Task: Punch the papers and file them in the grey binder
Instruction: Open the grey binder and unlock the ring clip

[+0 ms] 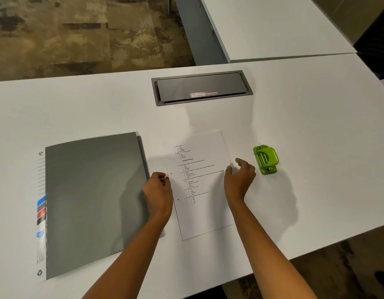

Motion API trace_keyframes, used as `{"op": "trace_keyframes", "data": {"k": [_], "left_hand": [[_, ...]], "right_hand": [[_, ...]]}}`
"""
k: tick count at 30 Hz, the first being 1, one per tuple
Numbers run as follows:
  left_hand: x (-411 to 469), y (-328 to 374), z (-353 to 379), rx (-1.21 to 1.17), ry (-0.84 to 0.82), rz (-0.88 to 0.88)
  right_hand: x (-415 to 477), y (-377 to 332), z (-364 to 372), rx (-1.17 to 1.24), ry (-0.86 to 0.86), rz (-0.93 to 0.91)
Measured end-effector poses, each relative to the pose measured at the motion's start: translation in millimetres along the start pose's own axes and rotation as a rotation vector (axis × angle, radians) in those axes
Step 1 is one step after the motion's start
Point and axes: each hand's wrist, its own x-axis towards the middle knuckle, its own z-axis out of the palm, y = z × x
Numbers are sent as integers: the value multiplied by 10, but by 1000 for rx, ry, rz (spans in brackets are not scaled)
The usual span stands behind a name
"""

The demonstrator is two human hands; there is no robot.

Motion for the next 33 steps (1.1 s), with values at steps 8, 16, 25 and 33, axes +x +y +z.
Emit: {"op": "trace_keyframes", "data": {"k": [8,16,25,33], "left_hand": [[-150,32,-231,-11,-20,242],[-274,-388,-842,160,72,510],[-432,-1031,-1572,704,-223,518],[-502,-1274,-1817,775,-159,318]], "right_hand": [[-686,-246,42,107,-101,-166],[-1415,-465,194,184,-436,-146],[-1674,-544,445,88,-667,30],[-1662,-594,552,192,-713,193]]}}
